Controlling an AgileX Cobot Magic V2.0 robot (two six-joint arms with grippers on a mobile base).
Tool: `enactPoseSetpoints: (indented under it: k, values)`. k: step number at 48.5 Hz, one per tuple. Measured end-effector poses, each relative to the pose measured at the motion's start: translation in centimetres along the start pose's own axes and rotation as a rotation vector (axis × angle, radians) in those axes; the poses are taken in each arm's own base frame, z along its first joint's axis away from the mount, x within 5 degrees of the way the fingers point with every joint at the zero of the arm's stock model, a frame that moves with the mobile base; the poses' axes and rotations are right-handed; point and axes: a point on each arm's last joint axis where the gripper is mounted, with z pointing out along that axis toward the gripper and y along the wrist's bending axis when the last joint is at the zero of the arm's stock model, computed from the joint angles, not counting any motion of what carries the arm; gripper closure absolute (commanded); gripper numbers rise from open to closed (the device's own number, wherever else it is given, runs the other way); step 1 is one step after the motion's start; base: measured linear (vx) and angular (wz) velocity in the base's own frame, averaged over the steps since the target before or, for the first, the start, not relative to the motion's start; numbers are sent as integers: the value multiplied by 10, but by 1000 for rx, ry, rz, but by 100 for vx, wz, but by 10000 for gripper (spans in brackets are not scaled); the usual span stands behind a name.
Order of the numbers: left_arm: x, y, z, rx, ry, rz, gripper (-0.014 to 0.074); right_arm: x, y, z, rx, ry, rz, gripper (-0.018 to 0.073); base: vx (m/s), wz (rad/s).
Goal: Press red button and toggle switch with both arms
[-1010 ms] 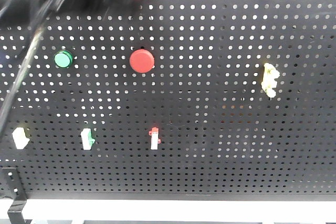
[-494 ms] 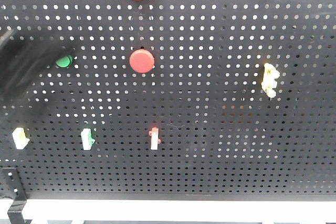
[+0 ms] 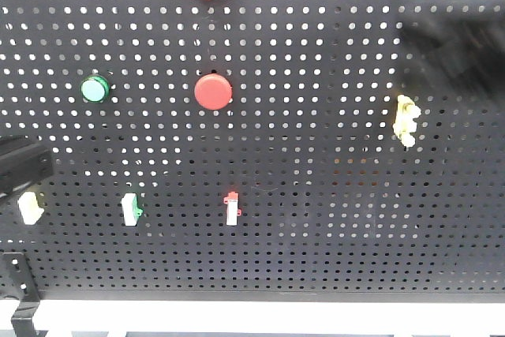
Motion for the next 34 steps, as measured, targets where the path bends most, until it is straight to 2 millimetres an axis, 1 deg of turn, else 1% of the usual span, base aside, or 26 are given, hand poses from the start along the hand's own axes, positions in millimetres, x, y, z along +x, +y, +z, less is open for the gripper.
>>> enactPoseSetpoints:
  k: [4, 7, 14, 19, 22, 30, 34]
  values:
    - [0, 0, 0, 0, 2, 0, 595, -8, -1, 16, 2, -17, 1, 562, 0, 0]
    - [1, 0, 0, 2, 8, 0, 595, -10, -2, 26, 1, -17, 1, 562, 0, 0]
    - [2, 0, 0, 5, 21, 0, 595, -12, -2, 40, -7, -3, 0, 562, 0, 0]
    - [3, -1, 0, 9, 34, 0, 595, -11, -2, 42, -10, 11, -1, 562, 0, 0]
    - [4, -1, 0, 11, 42, 0, 595, -10, -6, 41, 1, 18, 8, 562, 0, 0]
    - [4, -1, 0, 11, 44, 0, 595, -8, -29, 38, 77, 38, 66, 562, 0, 0]
    - [4, -1, 0, 11, 45, 0, 595, -8, -36, 34, 99, 52, 74, 562, 0, 0]
